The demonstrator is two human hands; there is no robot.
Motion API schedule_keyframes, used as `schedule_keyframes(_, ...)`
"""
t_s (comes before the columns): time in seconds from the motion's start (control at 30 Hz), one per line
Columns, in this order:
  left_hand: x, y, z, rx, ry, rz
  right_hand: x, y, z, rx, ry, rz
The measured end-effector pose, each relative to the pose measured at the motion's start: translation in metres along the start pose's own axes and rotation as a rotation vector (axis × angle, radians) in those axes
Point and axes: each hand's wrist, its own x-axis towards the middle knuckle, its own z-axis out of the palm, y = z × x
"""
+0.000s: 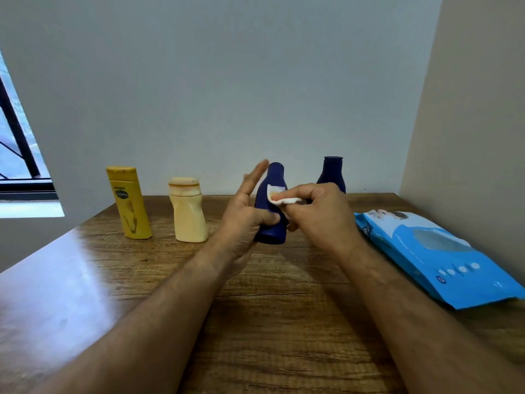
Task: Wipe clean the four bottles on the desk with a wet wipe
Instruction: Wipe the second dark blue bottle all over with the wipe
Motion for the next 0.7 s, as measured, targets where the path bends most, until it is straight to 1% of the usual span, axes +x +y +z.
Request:
schedule_keyframes(0.1,0.002,0.001,-0.002,0.032,0.030,-0.026,0.003,0.005,0.002,-0.068,0.049,-0.018)
schedule_keyframes(0.23,0.000,-0.002,-0.003,0.136,0.009,-0.074,0.004,0.008,0.004,-0.190,0.142,-0.145)
schedule_keyframes(0.33,-0.001,0.000,-0.002,0.244,0.051,-0.041,0.001,0.003,0.004,-0.245,0.255,-0.241)
schedule_keyframes(0.43,-0.001,0.002,-0.002,0.350,0.100,0.042,0.001,0.000,0.002,-0.255,0.377,-0.344)
schedule_keyframes(0.5,-0.002,0.003,-0.001,0.379,0.073,0.067,0.001,0.000,0.000,-0.253,0.354,-0.401)
schedule_keyframes(0.57,-0.004,0.002,0.000,0.411,0.034,0.068,-0.001,0.000,0.001,-0.248,0.291,-0.419)
schedule_keyframes(0.6,-0.004,0.001,0.000,0.420,0.021,0.064,-0.001,-0.001,0.002,-0.243,0.287,-0.417)
schedule_keyframes(0.7,0.000,-0.004,-0.002,0.473,0.049,0.082,-0.001,-0.003,0.001,-0.231,0.398,-0.428)
